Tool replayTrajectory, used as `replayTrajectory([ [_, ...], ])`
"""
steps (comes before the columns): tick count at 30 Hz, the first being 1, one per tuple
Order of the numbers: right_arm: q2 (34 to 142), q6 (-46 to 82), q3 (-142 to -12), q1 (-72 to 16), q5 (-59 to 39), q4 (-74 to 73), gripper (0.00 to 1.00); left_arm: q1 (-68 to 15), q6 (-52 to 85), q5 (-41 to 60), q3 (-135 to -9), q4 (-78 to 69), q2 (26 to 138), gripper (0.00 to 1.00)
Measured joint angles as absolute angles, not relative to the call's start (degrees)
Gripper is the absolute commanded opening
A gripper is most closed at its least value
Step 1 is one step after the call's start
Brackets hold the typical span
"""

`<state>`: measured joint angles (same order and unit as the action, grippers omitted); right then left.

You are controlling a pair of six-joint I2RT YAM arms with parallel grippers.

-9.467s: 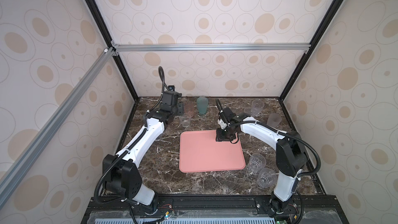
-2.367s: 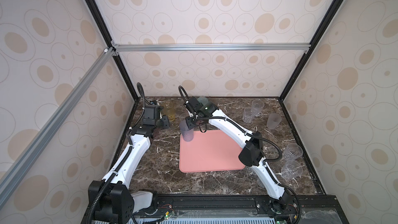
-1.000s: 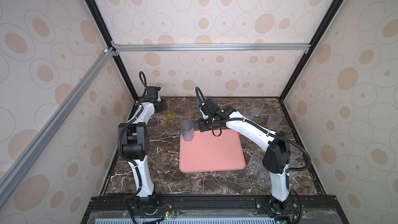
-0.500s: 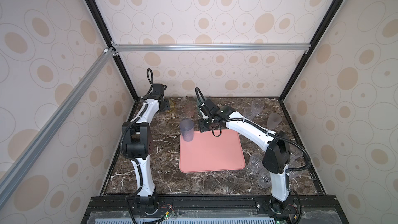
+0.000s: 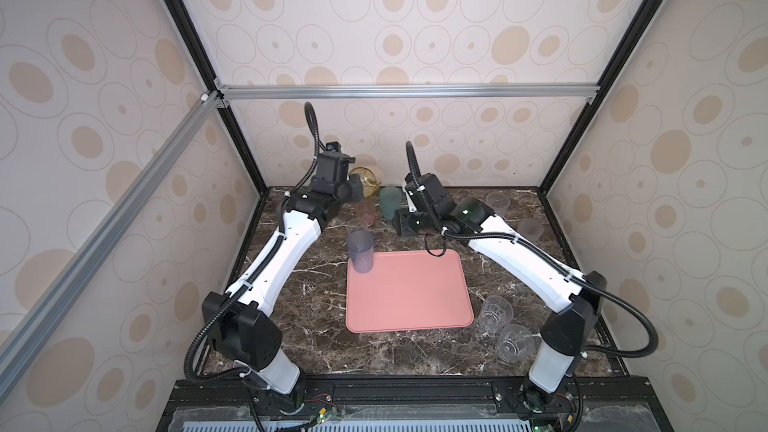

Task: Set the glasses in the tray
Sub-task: 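Carry the yellow glass toward the tray while the right gripper closes on it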

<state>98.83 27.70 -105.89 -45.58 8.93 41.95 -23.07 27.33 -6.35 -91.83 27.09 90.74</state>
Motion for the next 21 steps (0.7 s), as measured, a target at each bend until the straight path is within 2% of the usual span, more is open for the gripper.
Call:
replayTrajectory([
  [7, 93.54, 27.35, -103.07, -46.65, 13.89, 36.56, 0.57, -29.28, 32.75, -6.15, -82.46, 25.15, 90.70, 0.00],
  [15, 98.32, 26.22, -103.04, -46.89, 16.14, 35.92, 0.54, -31.55, 35.14, -6.35, -82.21, 24.12, 90.61, 0.00],
  [21, 101.82, 24.49, -102.83, -46.94, 20.64, 35.44, 0.46, -32.42, 36.32, -5.58, -82.15, 24.08, 90.54, 0.00],
])
